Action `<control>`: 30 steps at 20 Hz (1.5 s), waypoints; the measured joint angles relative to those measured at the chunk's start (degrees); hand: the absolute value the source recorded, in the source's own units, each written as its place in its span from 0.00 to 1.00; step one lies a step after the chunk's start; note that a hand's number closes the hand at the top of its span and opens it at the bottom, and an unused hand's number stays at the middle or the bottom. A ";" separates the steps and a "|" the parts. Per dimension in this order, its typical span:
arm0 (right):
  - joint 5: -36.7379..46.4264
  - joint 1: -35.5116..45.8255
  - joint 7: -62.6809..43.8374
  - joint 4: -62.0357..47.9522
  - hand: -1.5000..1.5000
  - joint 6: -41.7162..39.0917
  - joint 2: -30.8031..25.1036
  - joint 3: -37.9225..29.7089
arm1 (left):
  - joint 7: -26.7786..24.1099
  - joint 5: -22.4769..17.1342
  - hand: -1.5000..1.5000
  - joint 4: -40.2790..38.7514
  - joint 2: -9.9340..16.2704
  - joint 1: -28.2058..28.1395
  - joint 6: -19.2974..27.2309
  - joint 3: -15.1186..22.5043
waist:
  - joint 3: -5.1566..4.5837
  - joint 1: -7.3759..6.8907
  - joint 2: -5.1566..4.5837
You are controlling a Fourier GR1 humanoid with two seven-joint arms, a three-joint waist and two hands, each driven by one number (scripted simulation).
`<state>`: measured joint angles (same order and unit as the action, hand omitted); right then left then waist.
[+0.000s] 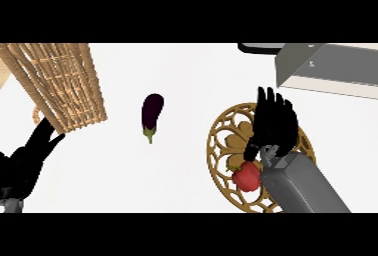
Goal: Pick the squash from the placemat and place it in the tiered shelf
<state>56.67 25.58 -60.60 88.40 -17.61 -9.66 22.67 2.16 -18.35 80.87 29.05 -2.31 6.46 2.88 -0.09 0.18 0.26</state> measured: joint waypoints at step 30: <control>8.96 -2.23 11.46 -13.69 1.00 0.04 1.50 -12.86 | 0.71 8.14 0.50 -1.54 -7.30 1.42 -5.20 -6.43 | -0.15 -0.44 0.07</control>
<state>65.62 23.36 -49.14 74.71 -17.57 -8.16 9.82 2.87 -10.21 79.34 21.75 -0.90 1.26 -3.55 -0.24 -0.26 0.33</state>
